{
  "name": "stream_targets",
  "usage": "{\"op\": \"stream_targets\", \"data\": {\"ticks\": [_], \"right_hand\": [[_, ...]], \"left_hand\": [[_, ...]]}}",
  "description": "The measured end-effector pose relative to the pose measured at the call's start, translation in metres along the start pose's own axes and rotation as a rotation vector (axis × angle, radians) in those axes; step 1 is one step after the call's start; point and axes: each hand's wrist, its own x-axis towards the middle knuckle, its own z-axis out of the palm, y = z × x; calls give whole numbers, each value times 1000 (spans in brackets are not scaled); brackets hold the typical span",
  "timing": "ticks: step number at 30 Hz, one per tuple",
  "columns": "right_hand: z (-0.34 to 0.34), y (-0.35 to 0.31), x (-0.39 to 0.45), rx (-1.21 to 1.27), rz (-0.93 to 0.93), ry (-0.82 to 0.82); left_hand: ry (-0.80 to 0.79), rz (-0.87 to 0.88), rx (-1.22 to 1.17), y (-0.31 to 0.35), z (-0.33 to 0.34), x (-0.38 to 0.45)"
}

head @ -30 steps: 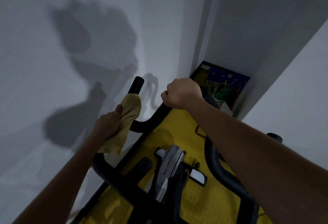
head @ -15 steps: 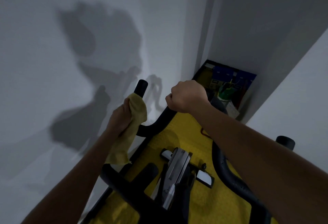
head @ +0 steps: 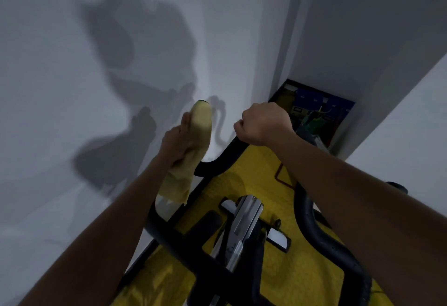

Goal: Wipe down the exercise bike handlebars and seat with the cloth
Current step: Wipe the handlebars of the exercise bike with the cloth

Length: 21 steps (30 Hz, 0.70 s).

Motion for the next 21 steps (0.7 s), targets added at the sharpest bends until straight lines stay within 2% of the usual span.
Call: {"op": "stream_targets", "data": {"ticks": [2, 5, 6, 8, 9, 12, 16, 21], "right_hand": [[0, 0, 1, 9, 4, -4], [1, -1, 1, 20, 13, -9], [1, -1, 1, 22, 14, -7], [1, -1, 1, 22, 12, -2], [1, -1, 1, 21, 11, -1], [1, -2, 1, 17, 11, 1], [2, -3, 1, 19, 20, 3], [4, -2, 1, 19, 36, -9]], "left_hand": [[-43, 29, 176, -16, -1, -4], [-100, -53, 102, -30, -8, -15], [-118, -44, 162, -35, -9, -21], [-98, 44, 363, -47, -13, -35], [-71, 92, 382, -54, -12, -41], [-129, 140, 452, -68, -15, -54], [-47, -60, 309, -79, -15, -58], [26, 62, 94, -59, -5, -44]]}}
